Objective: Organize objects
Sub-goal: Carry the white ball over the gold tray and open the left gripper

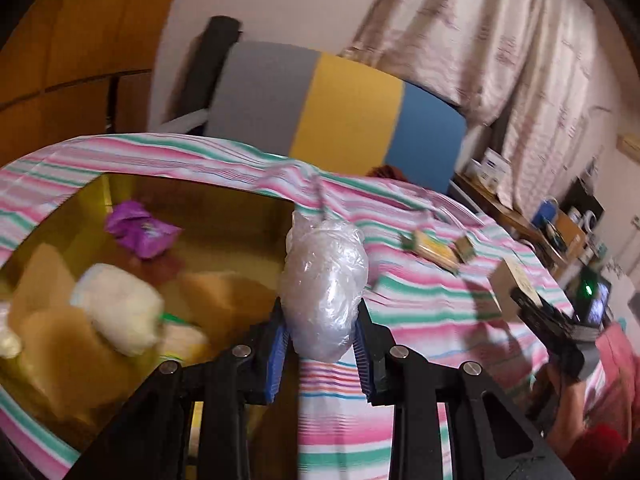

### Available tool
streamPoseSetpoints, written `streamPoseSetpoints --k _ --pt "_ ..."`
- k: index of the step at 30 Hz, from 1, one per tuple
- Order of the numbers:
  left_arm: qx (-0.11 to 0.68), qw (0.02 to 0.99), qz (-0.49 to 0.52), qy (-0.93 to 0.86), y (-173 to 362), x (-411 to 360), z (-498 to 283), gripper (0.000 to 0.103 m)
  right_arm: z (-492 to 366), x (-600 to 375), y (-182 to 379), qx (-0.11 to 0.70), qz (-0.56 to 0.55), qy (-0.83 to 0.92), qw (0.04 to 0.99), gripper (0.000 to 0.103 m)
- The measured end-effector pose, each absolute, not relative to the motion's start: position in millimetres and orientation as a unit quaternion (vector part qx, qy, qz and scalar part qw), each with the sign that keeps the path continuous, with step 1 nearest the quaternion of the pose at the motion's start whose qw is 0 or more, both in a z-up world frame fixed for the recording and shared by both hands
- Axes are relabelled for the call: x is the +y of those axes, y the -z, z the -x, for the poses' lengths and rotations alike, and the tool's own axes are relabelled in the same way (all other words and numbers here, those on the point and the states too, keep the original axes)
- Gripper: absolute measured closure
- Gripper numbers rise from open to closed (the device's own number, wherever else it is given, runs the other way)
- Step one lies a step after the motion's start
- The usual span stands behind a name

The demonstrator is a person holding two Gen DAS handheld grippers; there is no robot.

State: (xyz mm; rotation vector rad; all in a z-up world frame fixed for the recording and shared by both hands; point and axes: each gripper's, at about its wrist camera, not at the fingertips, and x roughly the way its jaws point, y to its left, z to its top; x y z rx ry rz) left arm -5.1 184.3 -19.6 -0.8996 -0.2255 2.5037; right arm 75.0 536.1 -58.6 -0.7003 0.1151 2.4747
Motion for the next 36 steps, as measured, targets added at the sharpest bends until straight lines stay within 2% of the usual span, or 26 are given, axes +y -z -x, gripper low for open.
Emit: streamPoseSetpoints --k 9,16,23,26,28,30,32,36 --pt "-0.119 0.133 0.355 -0.918 17.9 115.4 57.2 0.072 -80.1 530.5 55.0 0.061 0.273 -0.927 0.251 0.051" --pt "-0.157 0.092 0.386 -0.904 25.5 82.2 89.4 0.072 -85.0 505.8 44.4 0.097 0.264 -0.936 0.213 0.051" --pt "-0.165 0.058 0.409 -0.896 35.7 73.9 109.9 0.071 -74.6 444.9 29.1 0.073 0.259 -0.954 0.135 0.051" --pt "-0.174 0.049 0.411 -0.894 39.6 69.3 110.7 0.062 -69.9 419.9 21.2 0.074 0.254 -0.959 0.100 0.051" --pt "-0.176 0.055 0.405 -0.896 38.2 68.0 107.7 0.045 -67.3 404.8 17.1 0.073 0.251 -0.962 0.080 0.051" --pt "-0.165 0.051 0.388 -0.905 33.3 67.9 99.6 0.037 -64.5 390.8 13.6 0.072 0.250 -0.963 0.063 0.051" --pt "-0.154 0.054 0.374 -0.913 29.4 68.5 90.7 0.035 -61.7 378.5 11.0 0.070 0.250 -0.965 0.047 0.051" --pt "-0.145 0.069 0.361 -0.919 26.8 70.4 72.5 0.026 -55.3 361.5 9.7 0.070 0.255 -0.964 0.022 0.051"
